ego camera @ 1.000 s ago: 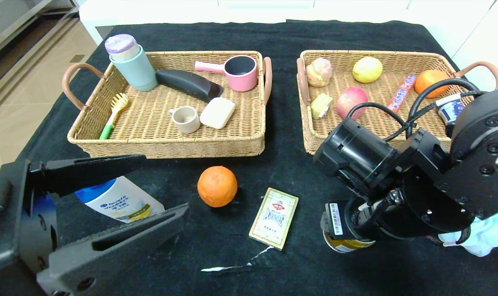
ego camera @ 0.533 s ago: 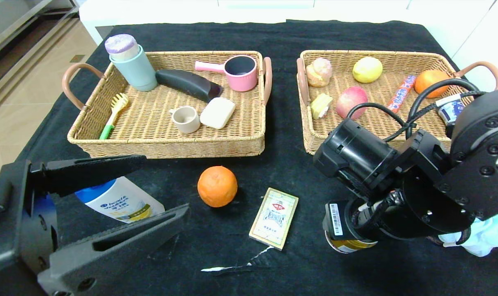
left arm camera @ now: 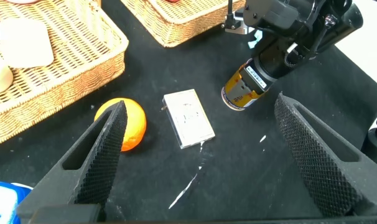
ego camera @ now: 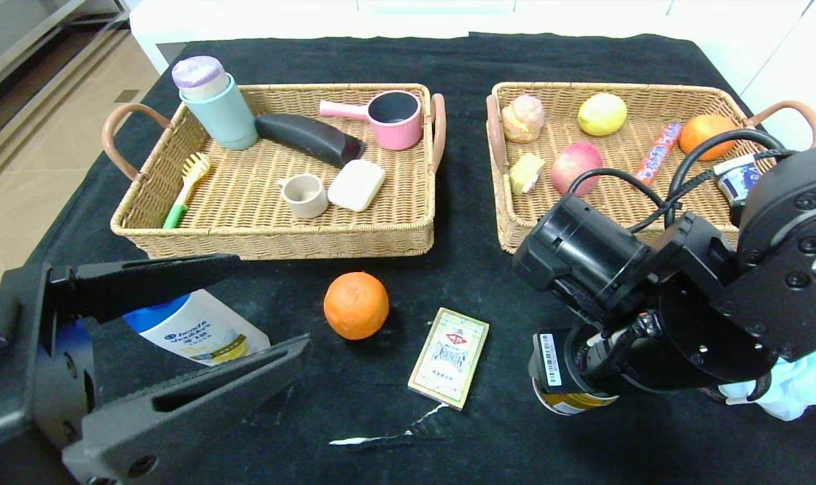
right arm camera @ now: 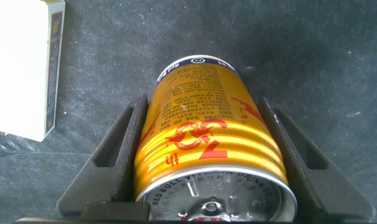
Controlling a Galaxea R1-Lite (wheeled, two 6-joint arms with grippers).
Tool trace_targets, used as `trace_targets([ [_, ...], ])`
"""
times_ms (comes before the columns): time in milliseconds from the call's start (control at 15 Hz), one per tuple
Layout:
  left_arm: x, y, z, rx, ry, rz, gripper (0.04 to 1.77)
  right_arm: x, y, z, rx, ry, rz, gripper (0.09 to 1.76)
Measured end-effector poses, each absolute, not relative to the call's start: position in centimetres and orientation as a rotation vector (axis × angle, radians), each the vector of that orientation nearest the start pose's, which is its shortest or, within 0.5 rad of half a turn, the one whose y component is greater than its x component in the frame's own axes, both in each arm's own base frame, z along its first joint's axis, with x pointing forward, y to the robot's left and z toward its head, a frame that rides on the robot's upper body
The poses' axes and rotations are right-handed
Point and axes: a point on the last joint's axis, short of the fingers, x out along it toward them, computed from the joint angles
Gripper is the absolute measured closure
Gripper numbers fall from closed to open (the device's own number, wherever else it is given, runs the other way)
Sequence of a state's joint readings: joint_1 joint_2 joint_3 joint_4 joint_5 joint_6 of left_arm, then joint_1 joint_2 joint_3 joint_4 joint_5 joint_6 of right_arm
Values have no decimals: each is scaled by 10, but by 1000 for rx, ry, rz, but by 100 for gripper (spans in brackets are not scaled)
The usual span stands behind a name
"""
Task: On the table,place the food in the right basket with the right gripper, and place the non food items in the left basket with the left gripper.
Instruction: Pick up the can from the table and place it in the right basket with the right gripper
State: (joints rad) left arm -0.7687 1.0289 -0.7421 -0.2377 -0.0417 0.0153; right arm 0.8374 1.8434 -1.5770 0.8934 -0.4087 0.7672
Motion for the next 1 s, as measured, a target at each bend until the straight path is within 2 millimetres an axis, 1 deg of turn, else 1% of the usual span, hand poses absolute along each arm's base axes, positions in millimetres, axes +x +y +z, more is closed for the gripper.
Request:
trace_targets([
  [267, 98, -96, 275, 32, 41, -811, 9, 212, 224, 225, 22, 997, 4, 62],
  [533, 98, -96, 275, 33, 42, -810, 9, 204, 222, 237, 38, 969, 34, 62],
  [800, 98, -96, 274, 34, 45, -810, 9, 197, 216, 258, 72, 917, 70, 62],
  [1000, 98, -96, 274, 34, 45, -810, 9, 197, 210, 279, 101, 855, 98, 62],
])
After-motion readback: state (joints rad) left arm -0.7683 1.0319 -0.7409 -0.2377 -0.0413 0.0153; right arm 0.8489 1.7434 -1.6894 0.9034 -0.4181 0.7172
